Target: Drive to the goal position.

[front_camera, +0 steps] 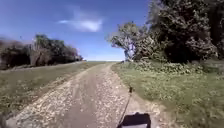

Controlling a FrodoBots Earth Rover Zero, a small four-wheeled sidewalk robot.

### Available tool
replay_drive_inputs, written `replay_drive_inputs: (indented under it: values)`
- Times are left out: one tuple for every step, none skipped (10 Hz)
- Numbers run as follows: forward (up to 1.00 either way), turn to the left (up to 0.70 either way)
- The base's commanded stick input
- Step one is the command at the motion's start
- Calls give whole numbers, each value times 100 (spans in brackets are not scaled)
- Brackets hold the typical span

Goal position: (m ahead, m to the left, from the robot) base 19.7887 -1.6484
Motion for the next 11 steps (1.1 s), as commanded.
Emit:
replay_drive_inputs:
  values:
    - [50,50]
    - [50,0]
    - [50,0]
    - [50,0]
    - [50,0]
    - [50,0]
    - [50,0]
    - [50,0]
    - [50,0]
    - [50,0]
    - [50,0]
